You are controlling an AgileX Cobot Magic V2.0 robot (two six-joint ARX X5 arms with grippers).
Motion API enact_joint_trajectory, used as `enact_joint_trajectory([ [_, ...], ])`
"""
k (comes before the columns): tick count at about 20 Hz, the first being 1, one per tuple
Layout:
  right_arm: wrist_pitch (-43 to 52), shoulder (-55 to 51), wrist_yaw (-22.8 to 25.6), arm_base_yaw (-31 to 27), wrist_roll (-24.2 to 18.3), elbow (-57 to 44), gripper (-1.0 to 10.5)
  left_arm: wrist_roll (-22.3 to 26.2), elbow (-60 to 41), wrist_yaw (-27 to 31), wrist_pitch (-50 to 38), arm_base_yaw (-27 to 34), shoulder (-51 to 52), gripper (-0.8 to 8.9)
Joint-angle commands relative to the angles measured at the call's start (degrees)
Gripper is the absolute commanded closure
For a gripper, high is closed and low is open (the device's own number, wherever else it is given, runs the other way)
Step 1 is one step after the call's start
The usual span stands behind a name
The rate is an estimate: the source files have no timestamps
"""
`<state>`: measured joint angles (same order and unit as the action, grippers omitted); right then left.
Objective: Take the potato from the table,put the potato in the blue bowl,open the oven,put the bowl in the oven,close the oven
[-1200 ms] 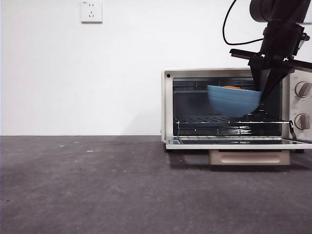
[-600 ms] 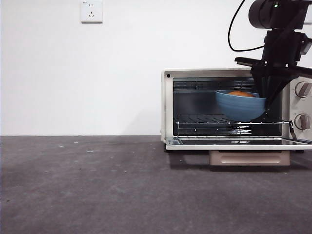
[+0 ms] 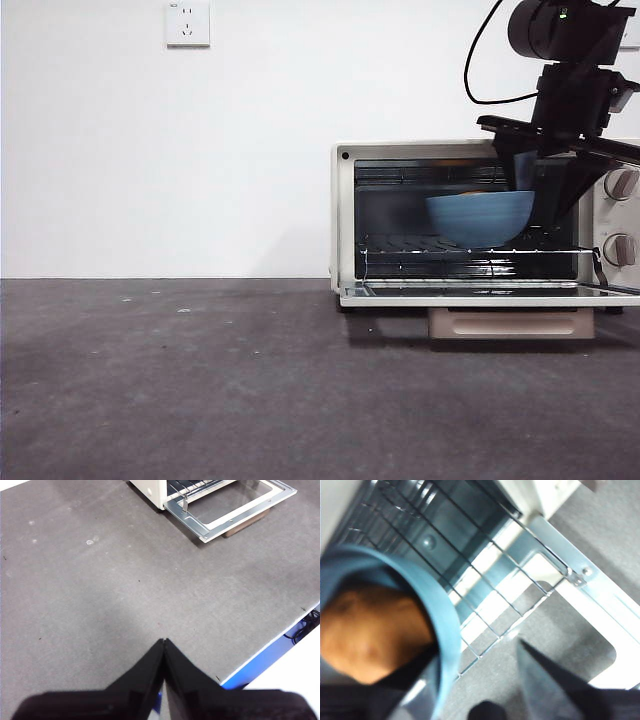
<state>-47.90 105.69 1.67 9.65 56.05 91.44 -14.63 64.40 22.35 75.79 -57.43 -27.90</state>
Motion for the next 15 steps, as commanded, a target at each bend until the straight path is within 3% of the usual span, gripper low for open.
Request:
enact_joint_trajectory([
  [1, 0.3, 0.9, 0.0, 0.0, -1.4, 1.0, 6.6, -0.2, -0.3, 0.2, -0.3, 0.1, 0.0, 8.19],
  [5, -0.5, 0.5, -0.1, 0.0, -5.2, 4.0, 6.6, -0.2, -0.3, 0.2, -0.3, 0.1, 0.0, 8.18],
  [9, -3.3, 0.5, -0.1, 0.0, -5.7, 6.8, 6.7, -0.2, -0.3, 0.2, -0.3, 0.1, 0.0, 8.18],
  [15, -7.9, 0.4, 0.3, 0.0, -11.9, 12.3, 6.7, -0.2, -0.3, 0.2, -0.3, 0.1, 0.0, 8.18],
])
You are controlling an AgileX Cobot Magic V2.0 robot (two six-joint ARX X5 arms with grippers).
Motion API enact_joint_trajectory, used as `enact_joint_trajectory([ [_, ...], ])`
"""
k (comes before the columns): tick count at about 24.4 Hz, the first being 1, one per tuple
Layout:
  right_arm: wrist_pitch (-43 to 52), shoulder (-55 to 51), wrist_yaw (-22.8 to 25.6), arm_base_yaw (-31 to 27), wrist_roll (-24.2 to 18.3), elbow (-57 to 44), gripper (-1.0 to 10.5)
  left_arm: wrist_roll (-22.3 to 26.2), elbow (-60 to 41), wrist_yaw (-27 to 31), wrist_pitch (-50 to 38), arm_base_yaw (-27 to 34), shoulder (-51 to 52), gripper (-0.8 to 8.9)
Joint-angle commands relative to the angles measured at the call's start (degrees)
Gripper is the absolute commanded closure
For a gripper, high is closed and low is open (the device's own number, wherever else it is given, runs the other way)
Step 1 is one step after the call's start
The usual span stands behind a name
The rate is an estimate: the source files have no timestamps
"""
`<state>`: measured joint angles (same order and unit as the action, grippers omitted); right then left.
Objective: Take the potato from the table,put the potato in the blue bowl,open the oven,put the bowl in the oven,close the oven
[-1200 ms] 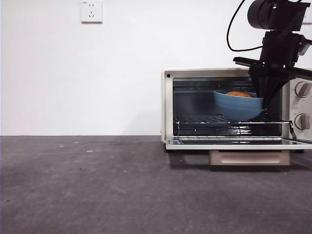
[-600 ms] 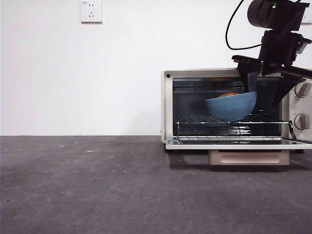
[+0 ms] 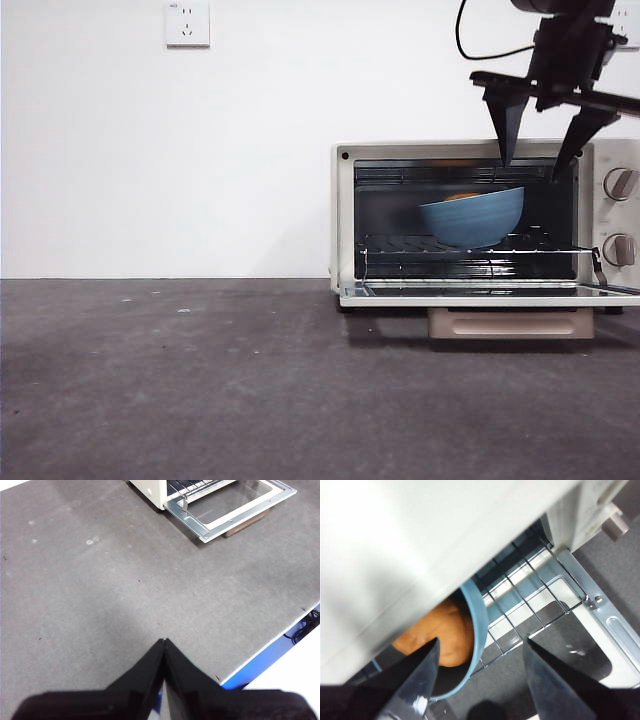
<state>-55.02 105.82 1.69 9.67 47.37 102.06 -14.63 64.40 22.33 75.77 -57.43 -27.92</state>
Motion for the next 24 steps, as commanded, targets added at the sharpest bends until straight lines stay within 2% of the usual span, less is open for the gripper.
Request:
enact_joint_trajectory([
  [1, -1.6, 0.1, 0.3, 0.0, -4.5, 2.5, 6.7, -0.2, -0.3, 0.2, -0.3, 0.1, 0.0, 8.19],
  [4, -3.6, -0.8, 0.5, 0.0, -9.2, 5.5, 6.9, -0.4, -0.3, 0.2, -0.4, 0.1, -0.4, 8.18],
  [8, -7.2, -3.8, 1.3, 0.1, -17.4, 9.9, 8.0, -0.8, -0.3, -0.1, -3.3, 0.1, -2.2, 8.19],
  [10, -8.3, -6.1, 2.3, 0.4, -21.0, 10.8, 8.0, -0.8, -0.3, -0.7, -5.9, 0.1, -3.8, 8.19],
  [15, -10.4, -13.9, 5.0, 0.9, -33.5, 10.8, 8.0, 1.4, -0.3, -3.5, -14.3, 0.1, -11.5, 8.19],
  [17, -12.0, -16.7, 7.0, 0.9, -36.5, 10.8, 8.0, 3.1, -0.3, -3.7, -16.8, 0.1, -15.0, 8.19],
  [19, -13.6, -19.3, 8.4, 0.9, -38.9, 10.8, 8.5, 4.2, -0.3, -4.8, -19.7, 0.3, -18.5, 8.2],
  [21, -14.8, -22.3, 9.9, 0.9, -40.5, 10.8, 9.2, 6.2, -0.3, -8.6, -23.2, 1.1, -22.3, 8.2],
  [24, -15.7, -26.7, 12.4, 0.9, -42.1, 10.8, 9.3, 7.9, -0.3, -16.5, -28.7, 4.2, -27.3, 8.2],
])
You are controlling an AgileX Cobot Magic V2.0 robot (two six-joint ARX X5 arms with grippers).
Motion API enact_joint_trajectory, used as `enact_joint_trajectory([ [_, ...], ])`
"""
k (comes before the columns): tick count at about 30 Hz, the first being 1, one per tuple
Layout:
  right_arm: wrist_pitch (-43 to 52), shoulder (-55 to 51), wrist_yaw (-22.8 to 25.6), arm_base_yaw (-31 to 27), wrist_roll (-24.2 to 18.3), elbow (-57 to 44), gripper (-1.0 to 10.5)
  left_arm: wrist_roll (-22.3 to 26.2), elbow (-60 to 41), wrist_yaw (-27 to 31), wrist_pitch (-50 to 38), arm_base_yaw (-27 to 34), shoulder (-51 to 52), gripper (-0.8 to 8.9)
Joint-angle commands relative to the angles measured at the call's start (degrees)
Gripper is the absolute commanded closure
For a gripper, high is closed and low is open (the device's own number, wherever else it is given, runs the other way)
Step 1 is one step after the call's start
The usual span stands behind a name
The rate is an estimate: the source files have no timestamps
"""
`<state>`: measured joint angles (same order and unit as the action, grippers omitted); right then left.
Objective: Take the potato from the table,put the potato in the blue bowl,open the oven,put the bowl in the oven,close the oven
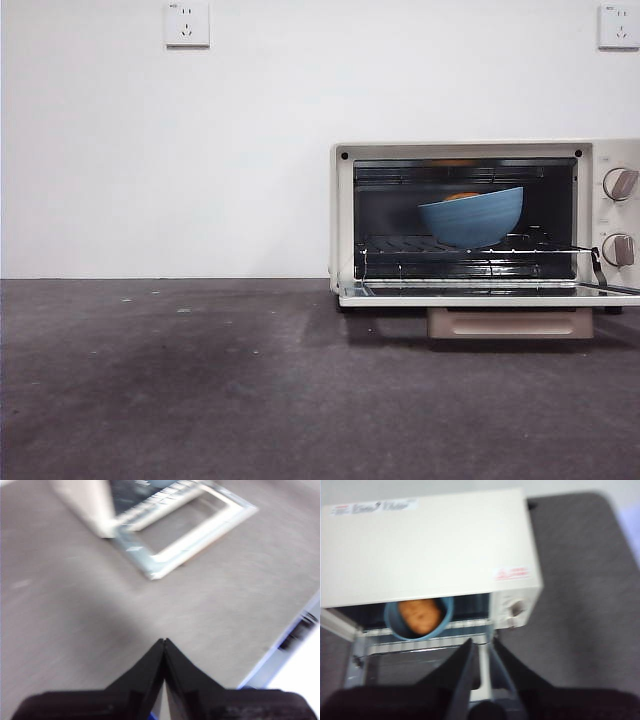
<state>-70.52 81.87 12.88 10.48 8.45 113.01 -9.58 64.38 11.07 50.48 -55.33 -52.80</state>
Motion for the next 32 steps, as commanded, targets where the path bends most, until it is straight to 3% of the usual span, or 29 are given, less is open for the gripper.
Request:
enact_joint_trajectory([
  [1, -0.4, -4.0, 1.6, 0.1, -3.9, -0.2, 9.3, 3.1, -0.3, -8.6, -5.0, 3.5, -3.8, 8.2],
  [8, -2.0, -15.2, 1.7, 0.1, -6.0, -0.4, 9.3, 2.9, -0.3, -35.6, -14.2, 16.6, -17.2, 8.2],
  [12, -3.5, -21.0, 1.7, 0.1, -6.0, -0.4, 9.3, -0.7, -0.3, -46.6, -18.2, 23.1, -25.6, 8.2],
  [20, -7.0, -30.2, 1.5, 0.1, -7.6, -0.4, 9.6, -12.7, -0.3, -56.3, -28.2, 28.5, -42.4, 8.19],
  [28, -8.2, -35.4, 1.4, 0.1, -7.6, -0.5, 9.5, -20.0, -0.3, -56.0, -32.5, 28.3, -51.8, 8.19],
  [32, -8.2, -36.1, 0.8, 0.1, -7.4, -0.5, 9.5, -24.0, -0.3, -52.9, -34.4, 28.2, -53.4, 8.19],
])
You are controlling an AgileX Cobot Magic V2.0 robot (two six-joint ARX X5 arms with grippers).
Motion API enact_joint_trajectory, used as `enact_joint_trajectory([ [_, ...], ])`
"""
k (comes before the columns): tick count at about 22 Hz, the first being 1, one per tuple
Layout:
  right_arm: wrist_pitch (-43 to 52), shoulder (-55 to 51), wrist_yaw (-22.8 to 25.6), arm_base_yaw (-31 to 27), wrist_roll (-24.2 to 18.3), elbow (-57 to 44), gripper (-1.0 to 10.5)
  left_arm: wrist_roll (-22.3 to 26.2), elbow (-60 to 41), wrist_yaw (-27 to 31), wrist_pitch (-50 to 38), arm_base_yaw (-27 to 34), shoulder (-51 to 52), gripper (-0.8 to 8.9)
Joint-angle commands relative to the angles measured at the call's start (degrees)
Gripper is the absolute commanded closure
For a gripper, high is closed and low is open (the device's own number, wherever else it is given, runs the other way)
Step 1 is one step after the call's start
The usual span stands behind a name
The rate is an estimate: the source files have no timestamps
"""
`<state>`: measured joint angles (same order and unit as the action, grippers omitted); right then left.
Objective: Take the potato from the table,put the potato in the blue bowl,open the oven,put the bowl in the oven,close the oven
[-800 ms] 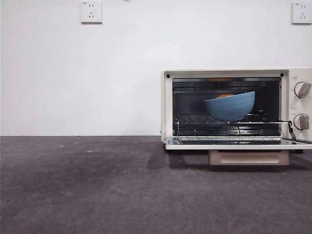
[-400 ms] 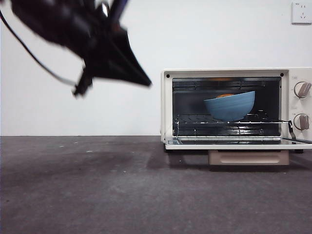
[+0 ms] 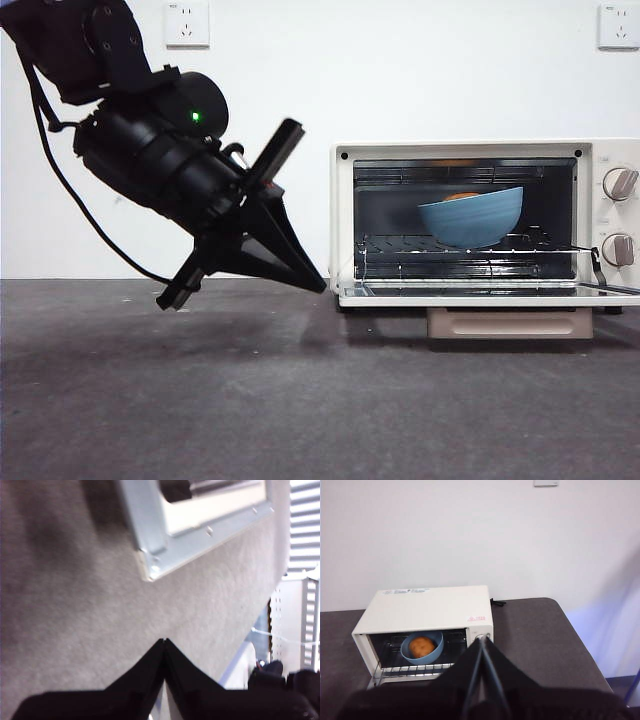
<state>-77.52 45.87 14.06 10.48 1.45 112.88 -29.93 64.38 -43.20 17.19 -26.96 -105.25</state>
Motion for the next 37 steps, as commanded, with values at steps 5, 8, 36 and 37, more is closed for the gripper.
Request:
enact_joint_trajectory([
  [5, -1.3, -0.1, -0.7, 0.1, -0.3, -1.4, 9.5, -9.3, -0.2, 1.7, -4.8, -0.4, -2.7, 8.19],
  [8, -1.3, -0.2, -1.1, 0.1, -0.1, -3.1, 9.5, -12.6, -0.2, 1.8, -7.6, -0.8, -4.1, 8.19],
  [36, -1.2, -1.2, -10.2, 0.0, 3.0, -8.2, 9.5, -29.2, -0.1, 1.0, -24.3, -1.9, -7.4, 8.19],
  [37, -1.3, -1.2, -10.3, 0.0, 3.0, -8.2, 9.5, -30.2, 0.0, 0.9, -25.4, -1.9, -7.4, 8.19],
])
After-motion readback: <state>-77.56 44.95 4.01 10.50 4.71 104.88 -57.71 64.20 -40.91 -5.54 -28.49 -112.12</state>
